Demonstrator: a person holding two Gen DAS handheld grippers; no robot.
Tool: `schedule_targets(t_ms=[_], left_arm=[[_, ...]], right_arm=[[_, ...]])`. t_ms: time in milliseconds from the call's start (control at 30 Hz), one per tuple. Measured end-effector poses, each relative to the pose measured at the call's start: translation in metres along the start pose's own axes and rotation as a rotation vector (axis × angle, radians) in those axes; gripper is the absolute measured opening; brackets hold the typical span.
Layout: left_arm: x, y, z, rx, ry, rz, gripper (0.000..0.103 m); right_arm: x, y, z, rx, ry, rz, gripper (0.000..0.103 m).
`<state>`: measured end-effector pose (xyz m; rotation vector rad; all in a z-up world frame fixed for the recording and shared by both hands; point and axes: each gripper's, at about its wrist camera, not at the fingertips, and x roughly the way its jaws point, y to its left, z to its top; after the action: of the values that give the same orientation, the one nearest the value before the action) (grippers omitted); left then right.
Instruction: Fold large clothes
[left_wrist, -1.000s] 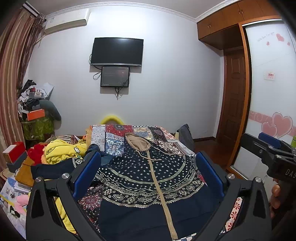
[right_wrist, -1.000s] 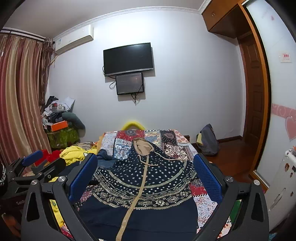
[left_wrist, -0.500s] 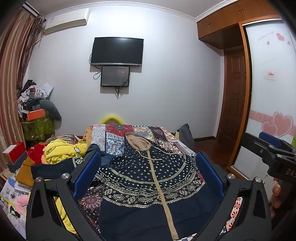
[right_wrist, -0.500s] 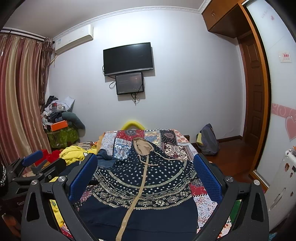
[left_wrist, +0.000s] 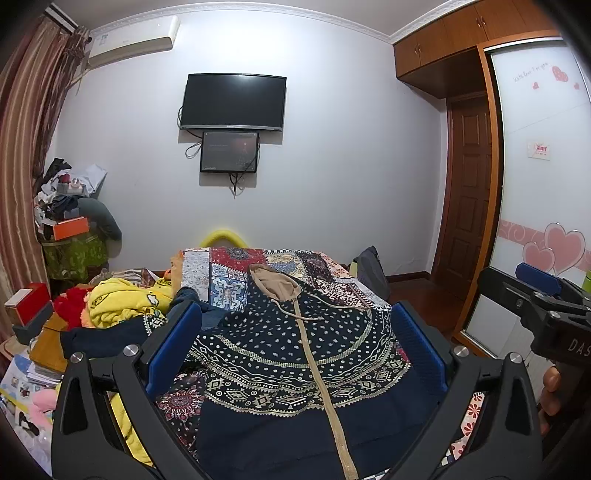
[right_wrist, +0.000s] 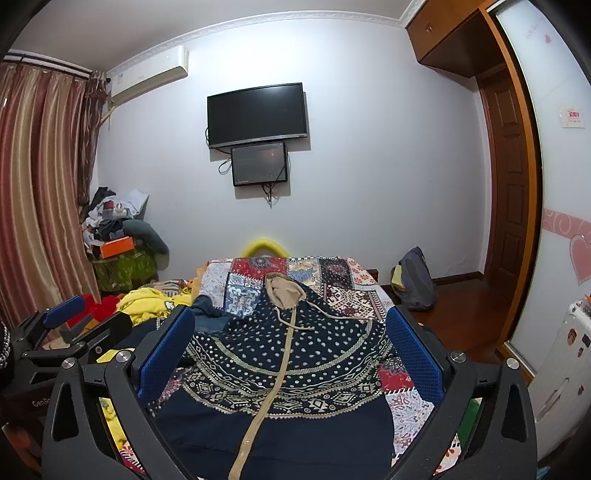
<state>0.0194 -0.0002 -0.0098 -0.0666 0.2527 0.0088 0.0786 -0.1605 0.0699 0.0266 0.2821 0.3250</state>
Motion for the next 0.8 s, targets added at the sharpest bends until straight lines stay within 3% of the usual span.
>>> schedule_targets(t_ms=[400,600,800], left_arm=[[0.053,0.037,0.009,0.011,0.015,0.077,0.103],[0.106,0.096,0.015,-0.081,0.046,0.156,0.103],[0.171,0.173,0.0,-0.141,0.17,0.299,0.103]], right_arm=[[0.045,0.001,0.0,-0.009,0.055,-0.006,0.103],[0.099,-0.003,-0.003,-0.01,0.12,-0.012,0.103],[0.156,-0.009,-0.014,-0.005,0.179,-0.037,0.103]])
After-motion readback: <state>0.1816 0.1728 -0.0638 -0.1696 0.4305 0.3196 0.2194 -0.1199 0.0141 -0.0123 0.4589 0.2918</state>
